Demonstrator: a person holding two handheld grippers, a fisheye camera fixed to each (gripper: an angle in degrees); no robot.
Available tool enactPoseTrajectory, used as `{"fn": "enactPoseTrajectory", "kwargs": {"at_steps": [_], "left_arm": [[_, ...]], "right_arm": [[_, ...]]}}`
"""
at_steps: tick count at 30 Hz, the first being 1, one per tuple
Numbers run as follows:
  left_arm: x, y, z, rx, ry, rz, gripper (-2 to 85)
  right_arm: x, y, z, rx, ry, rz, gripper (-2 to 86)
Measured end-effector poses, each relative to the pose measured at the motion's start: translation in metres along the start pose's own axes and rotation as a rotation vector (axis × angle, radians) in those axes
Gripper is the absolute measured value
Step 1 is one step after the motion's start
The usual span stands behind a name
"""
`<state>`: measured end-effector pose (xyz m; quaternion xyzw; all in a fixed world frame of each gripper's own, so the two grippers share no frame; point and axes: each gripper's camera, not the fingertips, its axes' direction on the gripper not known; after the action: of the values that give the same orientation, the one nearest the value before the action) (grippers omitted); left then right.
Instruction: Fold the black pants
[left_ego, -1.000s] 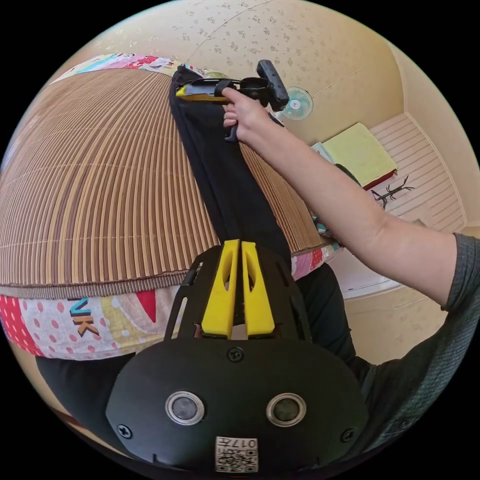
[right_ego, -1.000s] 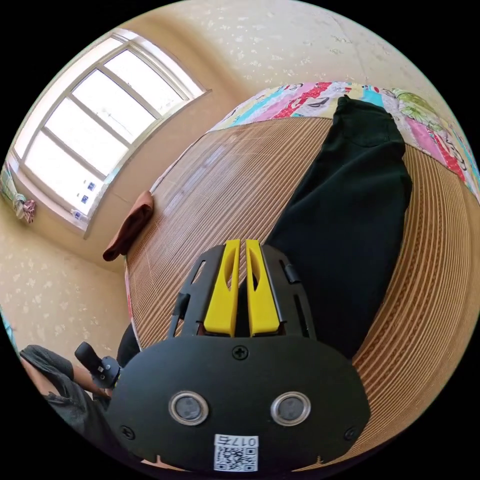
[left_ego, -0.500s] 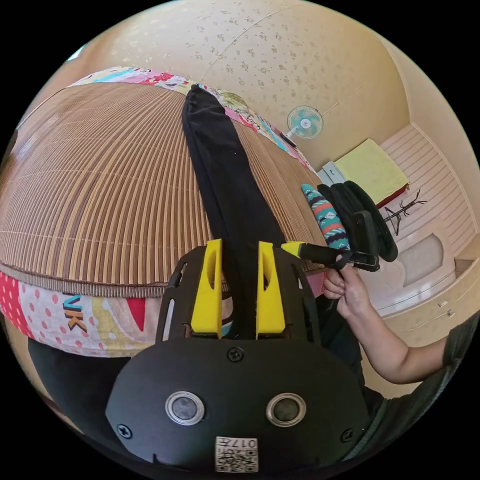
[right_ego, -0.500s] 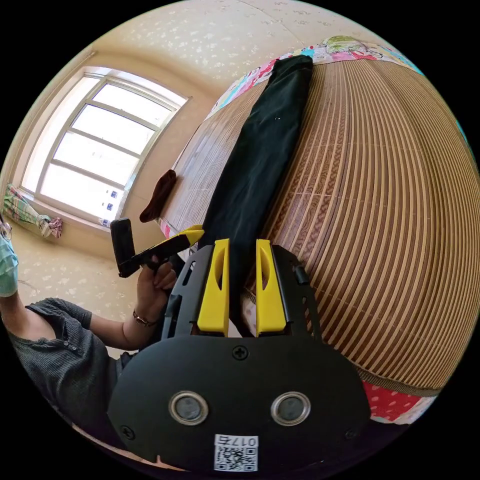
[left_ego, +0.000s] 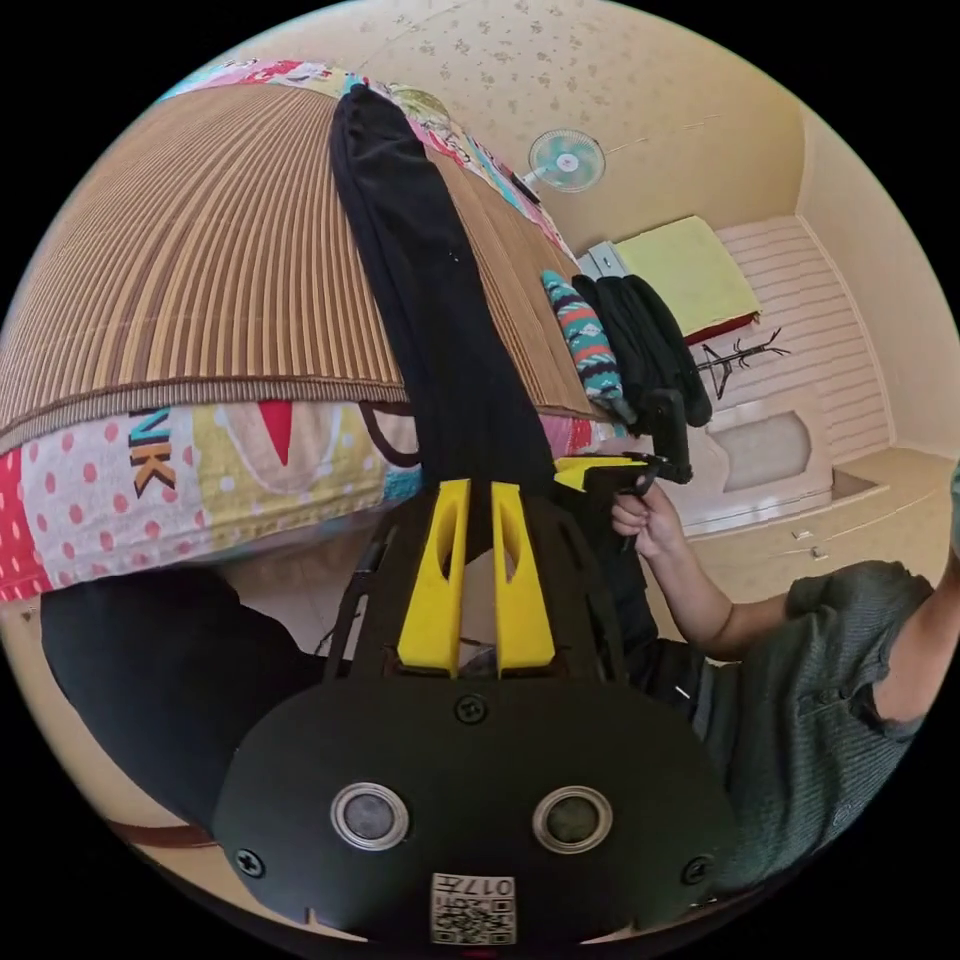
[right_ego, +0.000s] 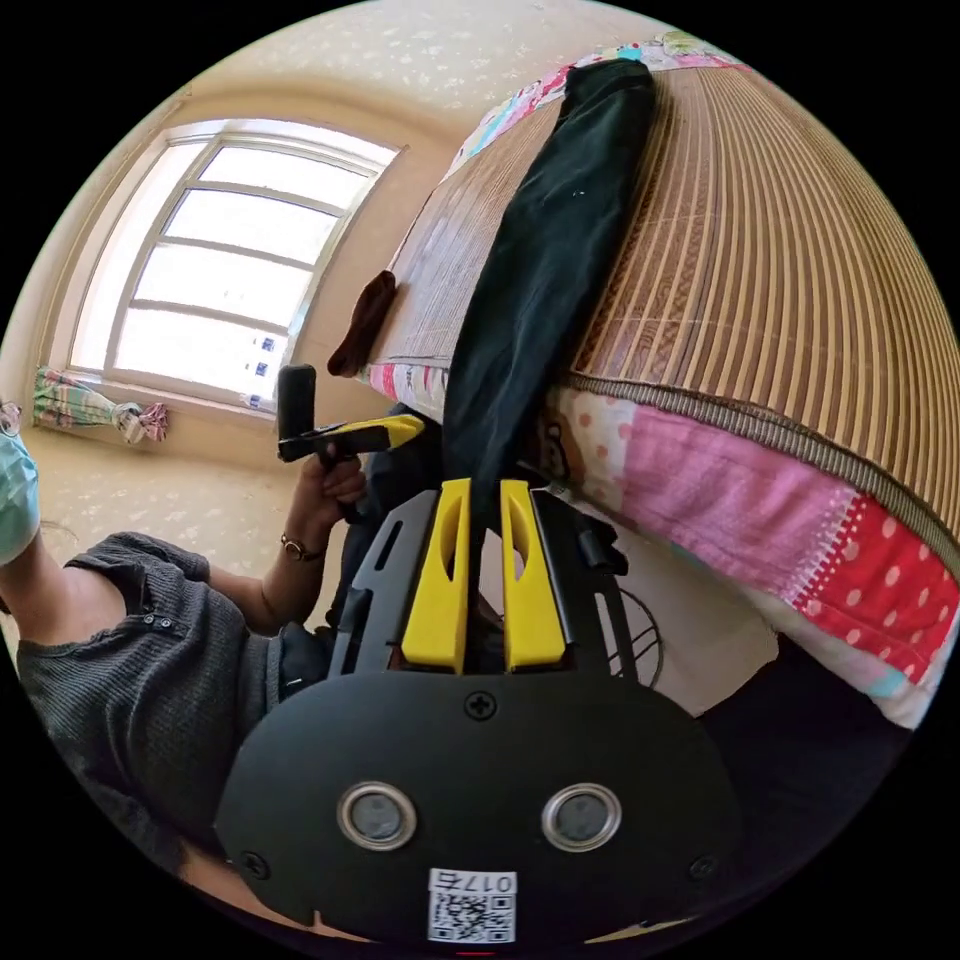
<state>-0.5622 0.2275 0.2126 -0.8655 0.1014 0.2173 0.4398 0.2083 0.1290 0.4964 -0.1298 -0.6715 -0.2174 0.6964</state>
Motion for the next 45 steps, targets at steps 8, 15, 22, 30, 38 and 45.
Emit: {"fn": "enactPoseTrajectory", "kwargs": {"at_steps": [8,15,22,30,38,45], "left_arm": [[-0.025,-0.123,0.004,0.107,-0.031,-0.055,15.0],[-0.014,-0.173,0.028,0.063,-0.042,-0.101,11.7],[-0.018,-0.133,0.018,0.083,0.226,-0.194,3.8],[0.145,-0.015,-0.064,0.257,0.427,0.261,2.5],[0.404,0.123,-0.178,0.456,0.484,0.864,2.9],[0.537,0.181,-0.240,0.598,0.566,0.964,3.2]], "right_arm": [[0.055,-0.098,-0.063,0.154,-0.013,0.054,12.2],[0.085,-0.190,-0.042,0.027,-0.132,0.088,11.7],[0.086,-0.184,-0.053,0.051,-0.333,0.044,4.4],[-0.042,-0.089,-0.151,0.159,-0.377,-0.391,1.9],[-0.227,0.006,-0.262,0.208,-0.333,-0.894,1.2],[-0.355,0.066,-0.318,0.339,-0.223,-1.069,1.1]]}}
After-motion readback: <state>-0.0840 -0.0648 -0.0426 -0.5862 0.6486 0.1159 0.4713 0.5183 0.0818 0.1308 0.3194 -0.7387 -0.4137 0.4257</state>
